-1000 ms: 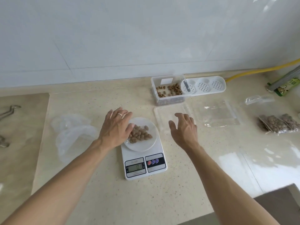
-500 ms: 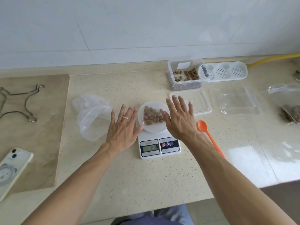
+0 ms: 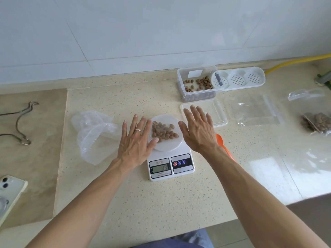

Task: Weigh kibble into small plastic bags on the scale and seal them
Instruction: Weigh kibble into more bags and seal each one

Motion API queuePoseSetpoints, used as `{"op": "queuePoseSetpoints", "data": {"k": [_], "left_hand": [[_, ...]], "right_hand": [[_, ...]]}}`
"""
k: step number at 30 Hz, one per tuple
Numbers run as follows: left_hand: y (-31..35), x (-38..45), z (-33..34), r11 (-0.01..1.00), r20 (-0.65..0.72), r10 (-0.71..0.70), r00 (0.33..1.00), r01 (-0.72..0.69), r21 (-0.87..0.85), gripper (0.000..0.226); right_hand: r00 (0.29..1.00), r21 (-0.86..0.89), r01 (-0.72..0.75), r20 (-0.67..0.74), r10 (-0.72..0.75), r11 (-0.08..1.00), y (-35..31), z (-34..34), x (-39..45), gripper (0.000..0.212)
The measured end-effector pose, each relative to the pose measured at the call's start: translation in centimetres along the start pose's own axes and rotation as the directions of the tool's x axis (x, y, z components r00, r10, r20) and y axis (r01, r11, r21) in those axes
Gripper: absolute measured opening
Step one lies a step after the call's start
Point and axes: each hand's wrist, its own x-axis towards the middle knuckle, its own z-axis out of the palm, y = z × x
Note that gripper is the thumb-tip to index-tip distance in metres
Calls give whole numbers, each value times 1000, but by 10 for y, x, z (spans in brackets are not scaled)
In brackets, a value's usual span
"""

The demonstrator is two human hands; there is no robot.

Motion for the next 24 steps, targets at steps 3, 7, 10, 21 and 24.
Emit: {"op": "queuePoseSetpoints", "data": {"k": [3,7,10,21,24], "left_hand": [[11,19,-10,999,-30,42,999,-43,-19,74],[35,55,-22,991,-45,120,992,-122,-60,72],[54,84,-25,984,14,159,987,-157,-81,60],[110,150,-33,954,396,114,911,10,-298,45],[108,150,-42,893,402,110,909,87,-442,44]], "right_hand": [[990,144,-101,-86,114,984,14,-5,-2,53],[946,320,-243,-129,297,916,34,-7,-8,45],[914,424,-323,-93,396,846,46,-4,-15,41],[806,574,-568,245,539,589,49,11,-25,54],[766,735,-564,296,570,376,48,3,-22,55]]}}
